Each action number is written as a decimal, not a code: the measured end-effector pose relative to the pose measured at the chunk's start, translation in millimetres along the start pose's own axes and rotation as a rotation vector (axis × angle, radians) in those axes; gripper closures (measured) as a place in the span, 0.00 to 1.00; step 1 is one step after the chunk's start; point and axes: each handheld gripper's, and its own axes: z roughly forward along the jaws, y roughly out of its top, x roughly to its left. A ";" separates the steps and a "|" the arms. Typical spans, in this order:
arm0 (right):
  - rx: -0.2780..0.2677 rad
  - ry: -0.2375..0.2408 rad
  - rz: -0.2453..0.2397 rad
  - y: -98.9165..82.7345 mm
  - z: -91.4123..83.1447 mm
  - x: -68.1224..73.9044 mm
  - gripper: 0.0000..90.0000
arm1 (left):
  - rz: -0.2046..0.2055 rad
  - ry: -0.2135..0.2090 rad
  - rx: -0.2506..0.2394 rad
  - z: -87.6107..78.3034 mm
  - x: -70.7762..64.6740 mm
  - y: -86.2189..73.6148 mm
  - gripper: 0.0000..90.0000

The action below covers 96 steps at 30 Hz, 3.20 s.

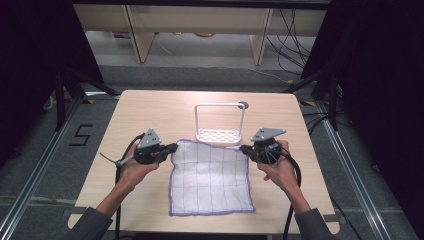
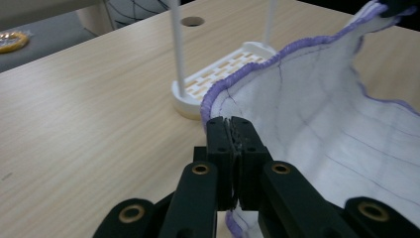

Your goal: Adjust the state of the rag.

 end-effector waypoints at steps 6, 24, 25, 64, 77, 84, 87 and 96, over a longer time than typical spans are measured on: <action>-0.027 0.039 -0.019 -22.5 -24.5 21.1 0.97 | 0.031 -0.049 0.014 -23.2 -32.8 -27.2 0.97; 0.084 0.144 -0.062 -79.7 -31.0 69.9 0.97 | 0.097 -0.129 0.120 -43.7 -81.6 -74.7 0.96; 0.091 0.142 -0.059 -82.3 -30.3 70.9 0.97 | 0.108 -0.124 0.134 -43.8 -83.4 -76.1 0.96; 0.137 -0.047 0.164 -63.0 26.9 16.9 0.58 | -0.108 0.017 0.229 9.7 -28.9 -55.0 0.46; 0.189 -0.051 0.134 -69.9 40.0 22.2 0.63 | -0.046 -0.015 0.281 13.2 -26.7 -61.8 0.59; 0.175 -0.043 0.151 -71.0 40.9 21.2 0.70 | -0.049 -0.060 0.271 12.9 -25.5 -62.7 0.74; 0.165 -0.028 0.132 -71.4 41.2 19.3 0.77 | -0.037 -0.072 0.271 13.1 -28.1 -62.1 0.84; 0.152 0.016 0.148 -64.1 36.8 16.9 0.95 | -0.043 -0.068 0.259 5.3 -37.2 -65.3 0.90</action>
